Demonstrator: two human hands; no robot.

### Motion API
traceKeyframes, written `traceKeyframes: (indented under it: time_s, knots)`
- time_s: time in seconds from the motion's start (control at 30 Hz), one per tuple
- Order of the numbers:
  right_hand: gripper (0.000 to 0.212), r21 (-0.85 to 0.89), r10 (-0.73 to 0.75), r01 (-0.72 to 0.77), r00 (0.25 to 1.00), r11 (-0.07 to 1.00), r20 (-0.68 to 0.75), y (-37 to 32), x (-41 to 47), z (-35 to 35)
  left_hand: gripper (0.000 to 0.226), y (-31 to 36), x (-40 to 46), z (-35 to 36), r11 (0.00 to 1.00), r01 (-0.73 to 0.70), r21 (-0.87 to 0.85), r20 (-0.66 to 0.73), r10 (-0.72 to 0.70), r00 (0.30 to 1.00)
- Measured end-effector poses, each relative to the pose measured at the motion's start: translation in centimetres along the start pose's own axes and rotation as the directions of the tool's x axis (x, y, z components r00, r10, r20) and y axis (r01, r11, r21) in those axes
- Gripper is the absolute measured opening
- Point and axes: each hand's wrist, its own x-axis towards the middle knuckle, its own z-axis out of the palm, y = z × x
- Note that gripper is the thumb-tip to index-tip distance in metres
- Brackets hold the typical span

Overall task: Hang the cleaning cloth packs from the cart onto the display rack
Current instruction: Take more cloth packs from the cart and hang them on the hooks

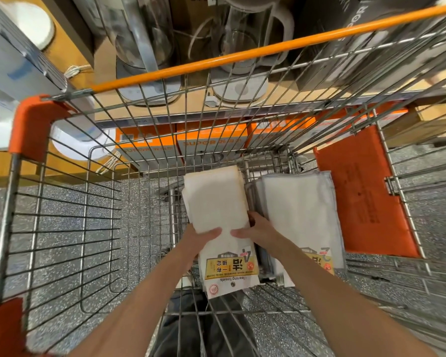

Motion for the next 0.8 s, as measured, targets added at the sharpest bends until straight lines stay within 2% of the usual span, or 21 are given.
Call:
traceKeyframes:
  time_s: [0.1, 0.2, 0.27, 0.33, 0.43, 0.63, 0.7, 0.8]
  knots:
    - [0.083, 0.006, 0.011, -0.011, 1.000, 1.000, -0.023, 0.1, 0.1, 0.0, 0.057, -0.2, 0.4, 0.0, 0.999, 0.019, -0.031, -0.028, -0.020, 0.999]
    - [0.089, 0.058, 0.025, -0.024, 0.999, 0.998, -0.021, 0.2, 0.2, -0.1, 0.058, -0.2, 0.5, 0.0, 0.999, 0.021, -0.036, -0.040, -0.022, 0.999]
    - [0.082, 0.060, 0.028, -0.029, 0.999, 0.998, 0.016, 0.3, 0.1, -0.1, 0.075, -0.3, 0.6, -0.1, 0.998, 0.051, -0.029, -0.054, -0.053, 0.997]
    - [0.068, 0.041, 0.013, -0.016, 0.997, 0.999, 0.071, 0.1, -0.1, 0.0, 0.081, -0.2, 0.6, -0.3, 0.998, 0.068, -0.020, -0.066, -0.069, 0.995]
    - [0.058, 0.053, -0.019, 0.014, 0.996, 0.999, 0.092, 0.0, -0.1, -0.2, 0.069, -0.1, 0.6, -1.1, 0.996, 0.076, -0.037, -0.036, -0.077, 0.996]
    - [0.080, 0.030, 0.005, -0.006, 0.999, 1.000, 0.047, 0.7, 0.2, 0.9, 0.070, -0.3, 0.5, -1.1, 0.995, 0.054, -0.080, -0.083, -0.060, 0.995]
    - [0.075, 0.063, 0.002, -0.006, 0.997, 0.998, 0.071, 0.8, 0.1, 0.6, 0.068, -0.3, 0.4, -1.0, 0.994, 0.039, -0.100, -0.087, -0.048, 0.995]
    - [0.063, 0.095, -0.005, -0.003, 0.997, 0.995, 0.081, 0.6, -0.1, 0.1, 0.049, -0.3, 0.3, -1.2, 0.994, 0.031, -0.104, -0.035, -0.035, 0.999]
